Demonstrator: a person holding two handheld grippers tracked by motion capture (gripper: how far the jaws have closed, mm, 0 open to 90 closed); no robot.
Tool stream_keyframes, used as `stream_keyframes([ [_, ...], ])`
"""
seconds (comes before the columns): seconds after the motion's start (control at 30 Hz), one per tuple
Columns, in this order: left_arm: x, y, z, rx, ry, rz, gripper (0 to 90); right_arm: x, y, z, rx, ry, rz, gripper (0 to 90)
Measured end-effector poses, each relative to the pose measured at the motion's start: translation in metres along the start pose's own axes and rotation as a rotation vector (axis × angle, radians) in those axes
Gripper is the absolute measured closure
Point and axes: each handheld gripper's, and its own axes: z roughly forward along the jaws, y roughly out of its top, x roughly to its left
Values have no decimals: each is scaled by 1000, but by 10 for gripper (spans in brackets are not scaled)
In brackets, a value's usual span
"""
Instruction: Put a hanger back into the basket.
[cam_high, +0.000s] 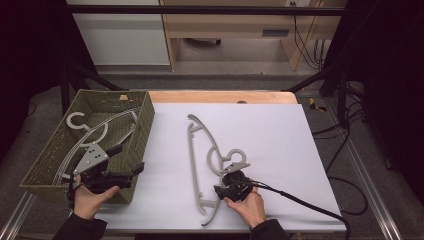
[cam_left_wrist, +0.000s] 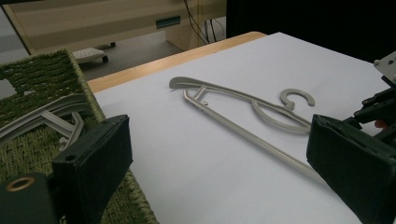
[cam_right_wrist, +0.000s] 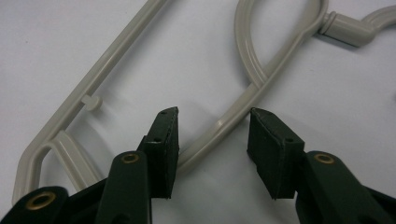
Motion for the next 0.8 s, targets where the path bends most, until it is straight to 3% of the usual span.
stream_keyframes([
  [0.1, 0, 0, 0, 0, 1, 3, 65, -2, 0, -3, 15, 0, 54, 574],
  [0.2, 0, 0, -1, 0, 1, 3, 65, -7, -1, -6, 34, 1, 53, 607],
  [0.47, 0, 0, 0, 2, 0, 3, 65, -28, -7, -18, 67, 2, 110, 704],
  [0.5, 0, 0, -1, 3, 1, 4, 65, -32, -8, -19, 74, -15, 99, 716],
  [0.57, 0, 0, -1, 2, 0, 4, 65, -34, -8, -22, 79, -37, 135, 743],
  [0.6, 0, 0, -1, 2, 1, 4, 65, -38, -10, -23, 83, -62, 106, 756],
  [0.63, 0, 0, -1, 3, 0, 3, 65, -40, -10, -25, 90, -75, 123, 766],
  [0.73, 0, 0, 0, 5, -3, 1, 66, -48, -12, -27, 86, -91, 122, 787],
  [0.77, -1, 0, 0, 6, -3, 1, 66, -47, -11, -27, 81, -88, 168, 787],
  [0.8, -1, 0, 0, 7, -4, 1, 66, -49, -12, -28, 82, -99, 147, 783],
])
